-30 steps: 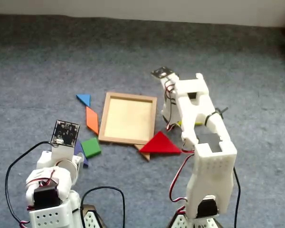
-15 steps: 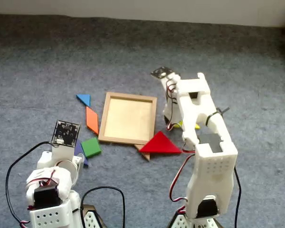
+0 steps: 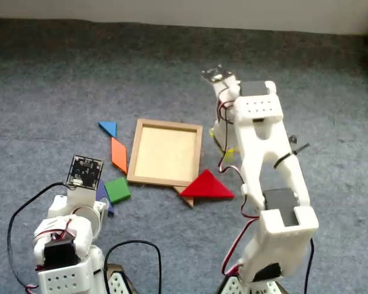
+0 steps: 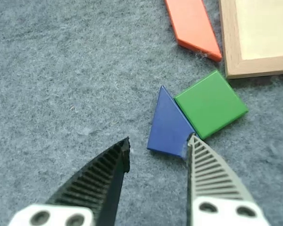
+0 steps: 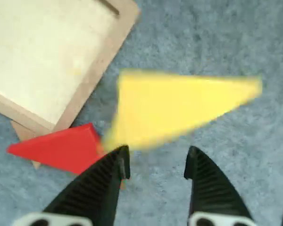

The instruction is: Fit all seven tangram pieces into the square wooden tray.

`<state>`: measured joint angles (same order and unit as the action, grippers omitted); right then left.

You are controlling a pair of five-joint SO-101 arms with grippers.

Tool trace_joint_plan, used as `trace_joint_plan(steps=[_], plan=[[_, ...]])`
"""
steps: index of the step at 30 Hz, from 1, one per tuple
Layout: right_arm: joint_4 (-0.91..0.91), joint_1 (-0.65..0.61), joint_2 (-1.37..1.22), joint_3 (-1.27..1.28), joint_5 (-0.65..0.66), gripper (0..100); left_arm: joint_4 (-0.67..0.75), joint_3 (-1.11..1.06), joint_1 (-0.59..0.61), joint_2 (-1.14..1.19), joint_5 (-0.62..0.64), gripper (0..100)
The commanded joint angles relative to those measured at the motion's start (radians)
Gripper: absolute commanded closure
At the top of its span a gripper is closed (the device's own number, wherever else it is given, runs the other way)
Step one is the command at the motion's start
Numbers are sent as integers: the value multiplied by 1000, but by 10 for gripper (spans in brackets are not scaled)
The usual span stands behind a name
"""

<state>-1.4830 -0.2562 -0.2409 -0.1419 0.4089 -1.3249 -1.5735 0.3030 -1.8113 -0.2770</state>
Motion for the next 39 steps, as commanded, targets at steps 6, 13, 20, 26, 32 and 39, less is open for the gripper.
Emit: trace_joint_plan(steps=[6, 13, 20, 26, 32, 39], plan=[[-1, -162, 74, -54, -313, 841, 0, 7, 13, -1, -6, 793], [59, -191, 73, -54, -348, 841, 0, 7, 13, -1, -6, 793], [266, -182, 71, -48, -368, 838, 0, 7, 13, -1, -6, 793], [349, -216, 16, -61, -367, 731, 0, 7, 15, -1, -6, 793], [433, -245, -165, -185, -407, 625, 0, 7, 15, -1, -6, 793], [479, -248, -401, -460, -531, 625, 0, 7, 15, -1, -6, 793]])
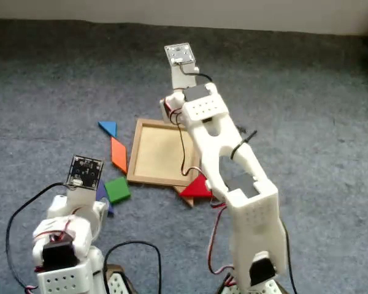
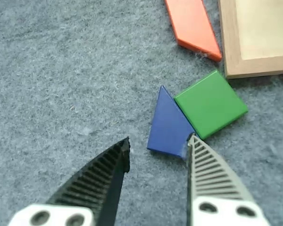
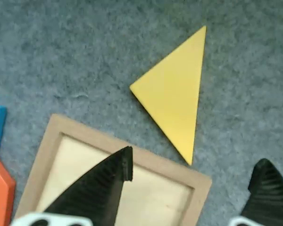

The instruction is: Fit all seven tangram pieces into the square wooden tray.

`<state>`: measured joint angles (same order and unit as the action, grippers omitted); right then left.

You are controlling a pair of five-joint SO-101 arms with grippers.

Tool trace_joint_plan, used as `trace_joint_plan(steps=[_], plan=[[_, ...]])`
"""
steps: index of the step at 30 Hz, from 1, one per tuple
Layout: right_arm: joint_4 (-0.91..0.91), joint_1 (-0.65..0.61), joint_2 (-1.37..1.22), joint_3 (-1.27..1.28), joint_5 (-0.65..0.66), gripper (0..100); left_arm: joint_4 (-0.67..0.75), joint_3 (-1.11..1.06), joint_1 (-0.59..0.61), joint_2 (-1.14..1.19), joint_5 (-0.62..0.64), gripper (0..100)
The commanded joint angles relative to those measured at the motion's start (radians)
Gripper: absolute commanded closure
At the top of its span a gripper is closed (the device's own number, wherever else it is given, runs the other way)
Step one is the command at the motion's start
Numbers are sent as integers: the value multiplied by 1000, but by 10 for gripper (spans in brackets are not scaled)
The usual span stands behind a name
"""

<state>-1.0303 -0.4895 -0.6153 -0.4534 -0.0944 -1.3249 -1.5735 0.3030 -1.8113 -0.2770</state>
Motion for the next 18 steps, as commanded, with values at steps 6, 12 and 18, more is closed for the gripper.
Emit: trace_joint_plan(steps=[6, 12, 18], plan=[[28, -50, -219, -394, -31, 625, 0, 7, 15, -1, -6, 793], [22, -51, -409, -610, -31, 625, 0, 7, 15, -1, -6, 793], [-65, -51, -516, -768, -31, 626, 0, 7, 15, -1, -6, 793]])
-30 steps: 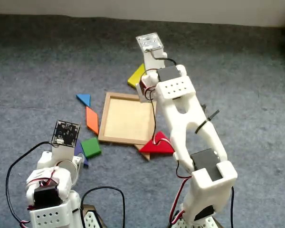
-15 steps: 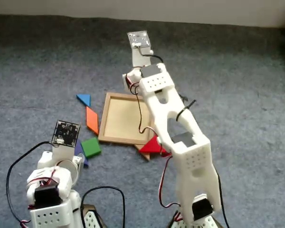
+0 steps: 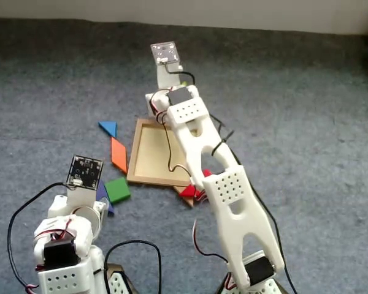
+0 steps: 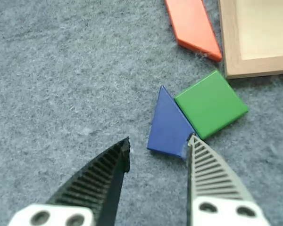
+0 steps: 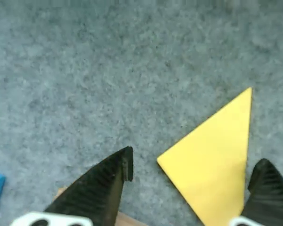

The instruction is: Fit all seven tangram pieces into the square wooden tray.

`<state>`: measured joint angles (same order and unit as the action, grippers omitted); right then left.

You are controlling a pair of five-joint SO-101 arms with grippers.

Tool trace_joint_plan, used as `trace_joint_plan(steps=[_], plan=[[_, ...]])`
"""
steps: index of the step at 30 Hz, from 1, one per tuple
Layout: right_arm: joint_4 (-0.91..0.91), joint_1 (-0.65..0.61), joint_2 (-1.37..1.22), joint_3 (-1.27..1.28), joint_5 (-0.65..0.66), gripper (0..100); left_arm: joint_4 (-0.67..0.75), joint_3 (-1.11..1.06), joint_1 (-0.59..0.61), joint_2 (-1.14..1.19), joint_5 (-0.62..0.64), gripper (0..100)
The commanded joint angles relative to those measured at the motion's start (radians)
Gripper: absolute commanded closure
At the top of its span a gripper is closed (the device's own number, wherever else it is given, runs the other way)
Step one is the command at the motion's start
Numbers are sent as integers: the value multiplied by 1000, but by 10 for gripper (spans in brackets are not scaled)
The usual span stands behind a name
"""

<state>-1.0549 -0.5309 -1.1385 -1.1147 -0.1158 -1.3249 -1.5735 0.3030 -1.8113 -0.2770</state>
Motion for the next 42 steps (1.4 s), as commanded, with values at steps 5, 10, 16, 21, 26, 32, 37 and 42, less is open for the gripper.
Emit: trace_joint_plan(steps=[5, 10, 16, 21, 26, 32, 37, 42], plan=[[-99, -7, -44, -170, -9, 626, 0, 7, 15, -1, -6, 793], [-111, -5, -62, -173, -6, 627, 0, 7, 15, -1, -6, 793], [-104, -5, -62, -171, -9, 627, 0, 7, 15, -1, -6, 794], [-97, -10, -62, -176, -11, 627, 0, 7, 15, -1, -6, 794], [-35, -8, -62, -170, -98, 627, 0, 7, 15, -1, -6, 794], [-38, -8, -64, -168, -107, 627, 0, 5, 15, -1, -6, 795], [-41, -8, -68, -166, -103, 658, 0, 5, 15, -1, -6, 796], [-41, -5, -124, -176, -101, 781, 0, 5, 15, -1, -6, 796]])
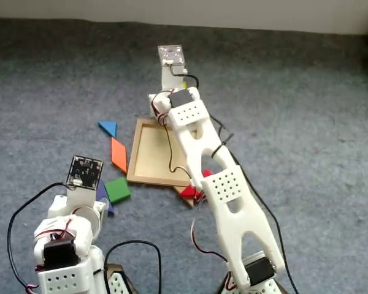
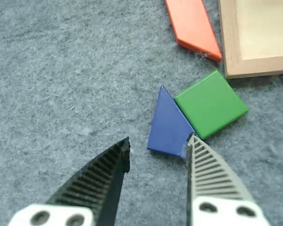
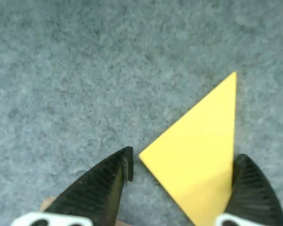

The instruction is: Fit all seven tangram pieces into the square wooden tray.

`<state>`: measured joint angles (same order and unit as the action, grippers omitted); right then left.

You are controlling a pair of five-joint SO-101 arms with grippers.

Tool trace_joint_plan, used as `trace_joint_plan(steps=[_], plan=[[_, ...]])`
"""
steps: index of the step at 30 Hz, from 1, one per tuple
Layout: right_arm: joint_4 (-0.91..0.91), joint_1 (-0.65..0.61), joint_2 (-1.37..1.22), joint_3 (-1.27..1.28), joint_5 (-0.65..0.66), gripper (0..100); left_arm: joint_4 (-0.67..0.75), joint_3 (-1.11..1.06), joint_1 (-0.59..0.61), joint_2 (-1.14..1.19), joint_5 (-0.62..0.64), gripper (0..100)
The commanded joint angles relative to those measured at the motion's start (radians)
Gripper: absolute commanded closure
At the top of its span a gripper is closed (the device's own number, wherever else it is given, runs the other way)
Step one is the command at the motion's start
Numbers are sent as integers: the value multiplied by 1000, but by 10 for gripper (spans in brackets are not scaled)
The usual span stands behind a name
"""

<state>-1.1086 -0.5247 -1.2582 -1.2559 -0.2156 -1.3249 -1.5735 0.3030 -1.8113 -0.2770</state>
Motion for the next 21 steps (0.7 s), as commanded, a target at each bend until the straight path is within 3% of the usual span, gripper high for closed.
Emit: trace_joint_plan(steps=[1, 8, 13, 21], plan=[[13, -12, -10, -35, -2, 789, 0, 5, 15, -1, -6, 796], [-58, -16, -10, -50, 0, 793, -2, 5, 15, -1, -6, 796], [-188, -16, -1, -239, 89, 793, -2, 5, 15, -1, -6, 796], [-361, -16, 5, -522, 97, 793, -2, 5, 13, -1, -6, 796]])
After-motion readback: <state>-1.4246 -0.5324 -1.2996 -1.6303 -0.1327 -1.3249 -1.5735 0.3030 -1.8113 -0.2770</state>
